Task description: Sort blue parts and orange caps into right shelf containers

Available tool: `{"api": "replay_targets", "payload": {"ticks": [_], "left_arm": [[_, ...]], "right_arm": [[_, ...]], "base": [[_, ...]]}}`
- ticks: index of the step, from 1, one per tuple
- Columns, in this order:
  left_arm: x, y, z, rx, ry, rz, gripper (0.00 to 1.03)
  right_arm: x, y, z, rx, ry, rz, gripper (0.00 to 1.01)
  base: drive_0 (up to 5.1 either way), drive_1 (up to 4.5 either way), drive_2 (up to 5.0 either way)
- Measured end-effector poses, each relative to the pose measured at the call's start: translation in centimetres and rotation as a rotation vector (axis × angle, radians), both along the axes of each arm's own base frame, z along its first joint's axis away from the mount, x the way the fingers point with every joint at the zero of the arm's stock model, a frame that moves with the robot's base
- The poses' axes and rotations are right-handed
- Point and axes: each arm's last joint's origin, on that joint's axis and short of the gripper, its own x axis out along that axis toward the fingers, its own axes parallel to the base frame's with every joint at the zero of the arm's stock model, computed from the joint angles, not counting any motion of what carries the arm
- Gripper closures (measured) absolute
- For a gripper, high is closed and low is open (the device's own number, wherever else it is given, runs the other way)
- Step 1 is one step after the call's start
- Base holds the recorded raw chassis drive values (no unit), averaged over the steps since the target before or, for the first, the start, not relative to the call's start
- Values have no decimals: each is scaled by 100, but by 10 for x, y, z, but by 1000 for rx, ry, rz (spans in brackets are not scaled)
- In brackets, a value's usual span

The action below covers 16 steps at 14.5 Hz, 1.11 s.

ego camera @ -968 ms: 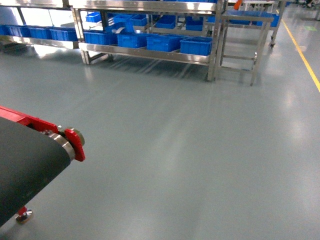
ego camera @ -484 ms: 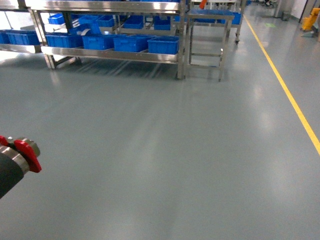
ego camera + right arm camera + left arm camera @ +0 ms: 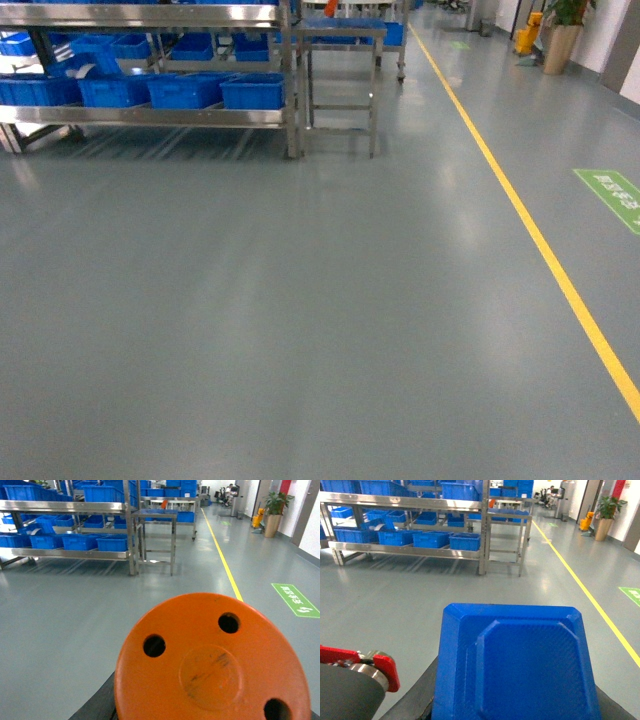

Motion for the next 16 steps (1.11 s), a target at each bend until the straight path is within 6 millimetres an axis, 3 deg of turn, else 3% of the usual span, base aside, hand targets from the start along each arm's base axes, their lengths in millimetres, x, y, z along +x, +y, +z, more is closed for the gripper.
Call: {"api": "replay_targets", "payload": {"ticks": [16], "left_arm": [[0, 0, 0, 0, -1, 0, 61]], "right_arm": [[0, 0, 0, 0, 0, 0, 55]], "base": [[-8, 419, -434]]}}
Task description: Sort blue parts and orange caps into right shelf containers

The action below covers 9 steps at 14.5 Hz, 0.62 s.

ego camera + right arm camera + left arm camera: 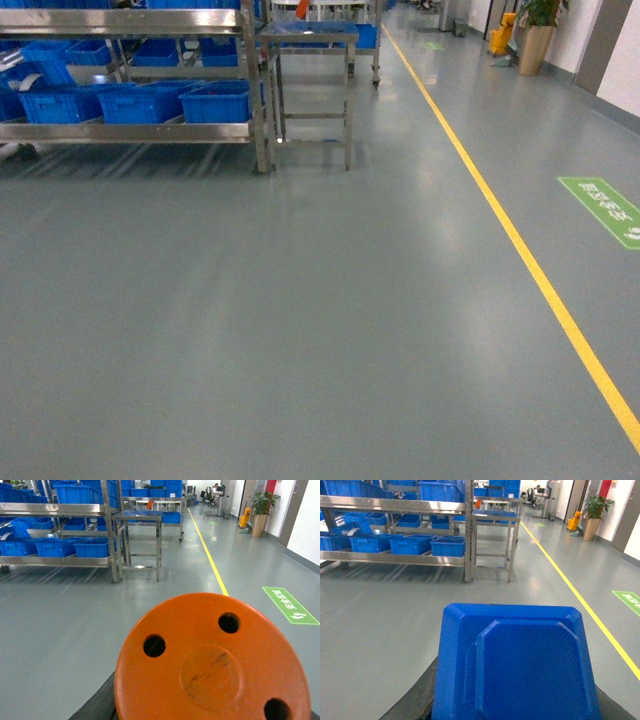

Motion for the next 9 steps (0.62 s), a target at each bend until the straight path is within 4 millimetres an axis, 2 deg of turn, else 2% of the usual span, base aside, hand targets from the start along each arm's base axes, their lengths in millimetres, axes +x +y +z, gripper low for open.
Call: {"api": "replay_targets", "payload": {"ticks": [9], "left_arm": [[0, 0, 0, 0, 0, 0, 61]], "right_arm": [[0, 0, 0, 0, 0, 0, 55]], "base": [[-9, 419, -436]]}}
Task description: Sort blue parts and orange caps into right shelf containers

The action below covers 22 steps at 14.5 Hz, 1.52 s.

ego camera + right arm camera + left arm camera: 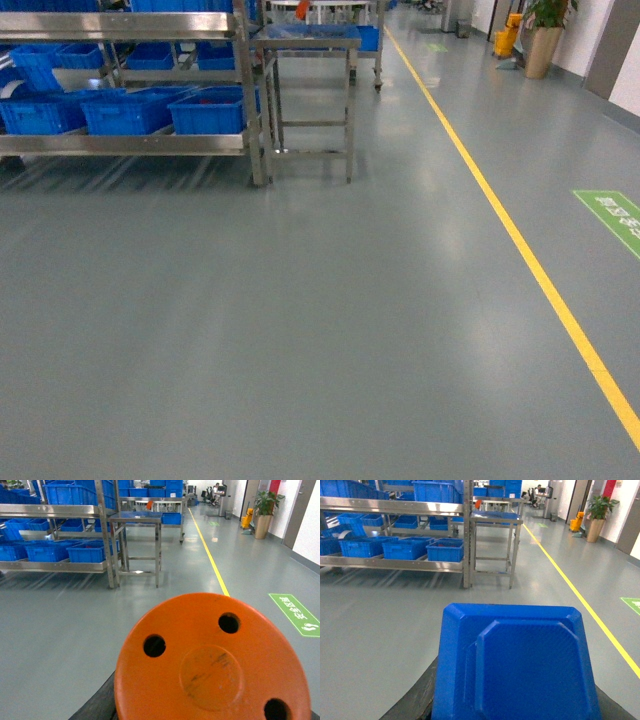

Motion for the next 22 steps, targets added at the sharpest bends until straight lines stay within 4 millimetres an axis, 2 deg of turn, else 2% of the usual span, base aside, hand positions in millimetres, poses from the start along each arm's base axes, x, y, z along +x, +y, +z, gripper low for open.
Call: {"api": "replay_targets", "payload": {"ticks": [22], "left_arm": [[0, 0, 0, 2, 0, 1, 61]], "right_arm": [[0, 0, 0, 0, -4, 0, 56]], "base": [[-3, 425, -431]]}}
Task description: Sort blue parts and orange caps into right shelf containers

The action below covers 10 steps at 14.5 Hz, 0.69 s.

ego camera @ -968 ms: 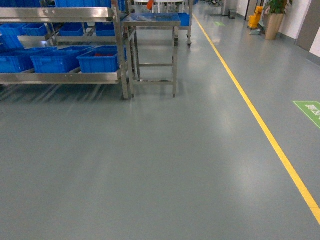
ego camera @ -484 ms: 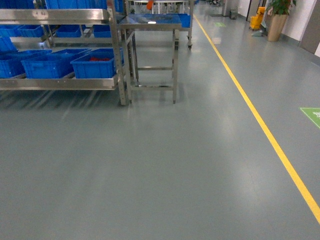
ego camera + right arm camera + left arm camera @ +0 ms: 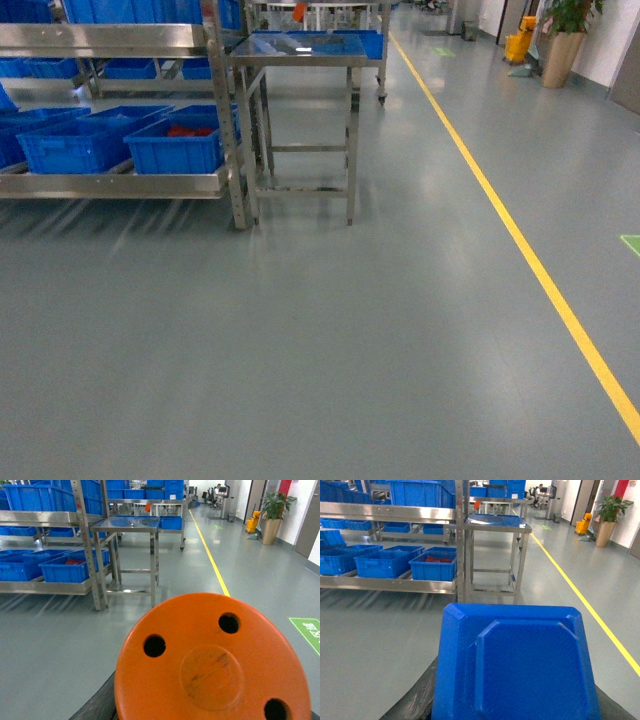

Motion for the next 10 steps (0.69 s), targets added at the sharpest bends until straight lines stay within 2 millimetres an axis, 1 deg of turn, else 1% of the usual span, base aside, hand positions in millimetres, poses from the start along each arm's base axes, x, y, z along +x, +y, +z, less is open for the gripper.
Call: {"api": "replay_targets", "payload": {"ticks": [10], "left_arm": [[0, 0, 0, 0, 2, 2, 61]], "right_arm": [[0, 0, 0, 0, 1, 0, 56]], "base": [[-10, 419, -439]]}}
